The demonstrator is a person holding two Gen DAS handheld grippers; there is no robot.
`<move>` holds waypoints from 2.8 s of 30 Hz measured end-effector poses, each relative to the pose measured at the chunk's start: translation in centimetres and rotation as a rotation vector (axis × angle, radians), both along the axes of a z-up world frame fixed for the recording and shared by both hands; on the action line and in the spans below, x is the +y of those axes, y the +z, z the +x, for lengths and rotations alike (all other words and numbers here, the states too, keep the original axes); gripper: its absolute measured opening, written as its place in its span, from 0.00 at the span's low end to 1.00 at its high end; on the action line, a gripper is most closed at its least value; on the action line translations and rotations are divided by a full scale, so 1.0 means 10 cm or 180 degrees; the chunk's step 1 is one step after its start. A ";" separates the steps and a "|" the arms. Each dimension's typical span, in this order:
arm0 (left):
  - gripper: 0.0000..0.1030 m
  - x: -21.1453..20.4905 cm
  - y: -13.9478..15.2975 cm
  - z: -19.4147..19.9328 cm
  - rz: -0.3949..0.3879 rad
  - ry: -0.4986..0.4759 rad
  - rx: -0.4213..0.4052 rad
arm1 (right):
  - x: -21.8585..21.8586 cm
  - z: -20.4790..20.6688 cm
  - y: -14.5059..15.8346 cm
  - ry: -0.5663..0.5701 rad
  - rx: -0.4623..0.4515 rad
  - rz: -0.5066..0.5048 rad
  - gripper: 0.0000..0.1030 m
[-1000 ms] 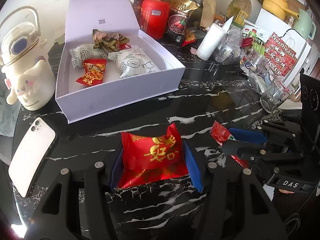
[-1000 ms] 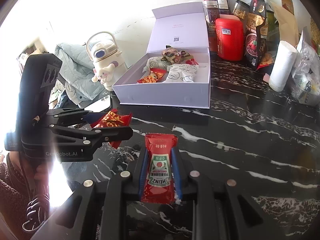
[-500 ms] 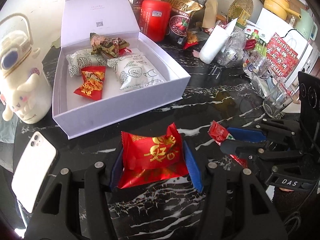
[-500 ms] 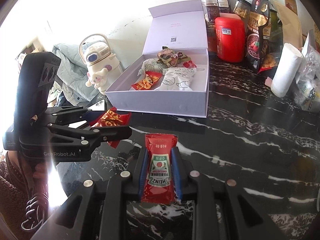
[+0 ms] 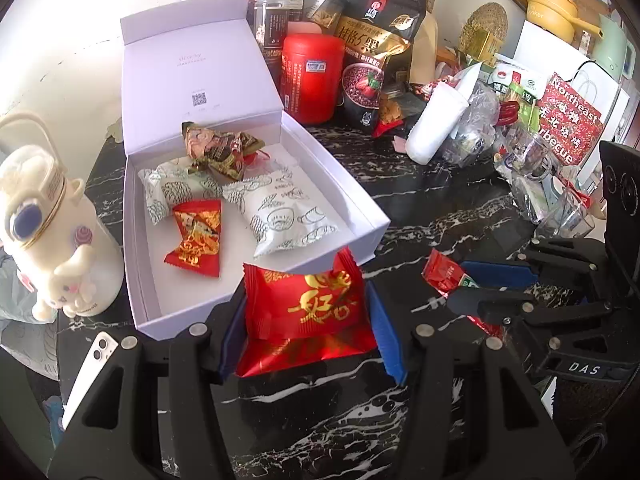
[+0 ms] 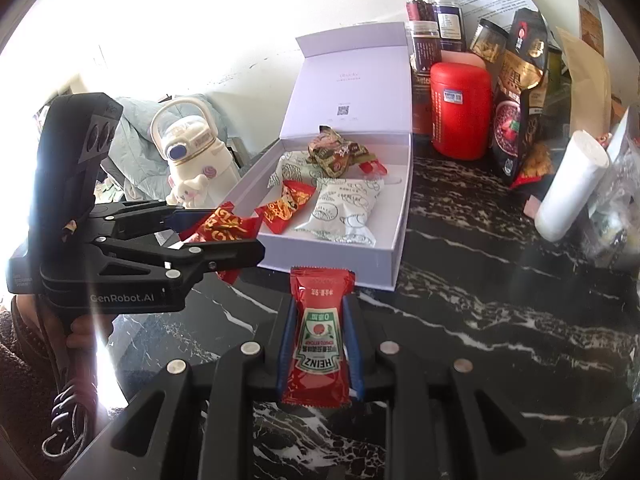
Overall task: Organize objects
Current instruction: 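Carry the red candy in left tool and ketchup sachet in right tool to the box, then release the red candy with left tool while right tool releases the ketchup sachet into the box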
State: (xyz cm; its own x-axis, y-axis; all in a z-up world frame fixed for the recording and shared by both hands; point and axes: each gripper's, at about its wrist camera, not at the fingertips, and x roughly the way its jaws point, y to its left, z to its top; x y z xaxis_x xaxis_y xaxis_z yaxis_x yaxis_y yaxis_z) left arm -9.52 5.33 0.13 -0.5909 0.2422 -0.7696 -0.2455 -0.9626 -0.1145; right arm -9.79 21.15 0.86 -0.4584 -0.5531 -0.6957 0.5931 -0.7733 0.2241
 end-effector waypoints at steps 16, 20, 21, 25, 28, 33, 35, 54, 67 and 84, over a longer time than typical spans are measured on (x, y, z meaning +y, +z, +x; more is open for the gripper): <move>0.53 -0.05 0.26 -0.46 -0.0074 0.0033 0.0178 | -0.19 -0.49 0.32 0.0163 0.0170 -0.0069 0.22; 0.53 -0.13 0.31 -0.62 -0.0073 0.0123 0.0232 | -0.27 -0.67 0.39 0.0209 0.0231 -0.0086 0.22; 0.53 -0.15 0.32 -0.66 -0.0079 0.0145 0.0242 | -0.29 -0.72 0.41 0.0220 0.0245 -0.0088 0.22; 0.53 -0.23 0.35 -0.82 -0.0147 0.0240 0.0298 | -0.38 -0.91 0.46 0.0278 0.0280 -0.0100 0.22; 0.53 -0.26 0.36 -0.95 -0.0168 0.0274 0.0345 | -0.41 -1.04 0.48 0.0280 0.0329 -0.0103 0.22; 0.53 -0.30 0.39 -1.19 -0.0183 0.0362 0.0446 | -0.42 -1.26 0.54 0.0244 0.0392 -0.0129 0.22; 0.53 -0.31 0.42 -1.28 -0.0218 0.0393 0.0511 | -0.43 -1.34 0.57 0.0232 0.0420 -0.0175 0.22; 0.53 -0.41 0.00 -1.76 -0.0475 0.0716 0.0357 | -0.70 -1.99 -0.02 0.0283 -0.0051 -0.0105 0.22; 0.54 -0.41 -0.31 -1.91 -0.0558 0.0720 0.0001 | -0.84 -2.12 -0.36 0.0180 -0.0361 0.0177 0.23; 0.76 -0.37 -0.02 -1.80 -0.0603 0.0850 0.0255 | -0.67 -2.06 -0.06 -0.0040 -0.0181 0.0103 0.47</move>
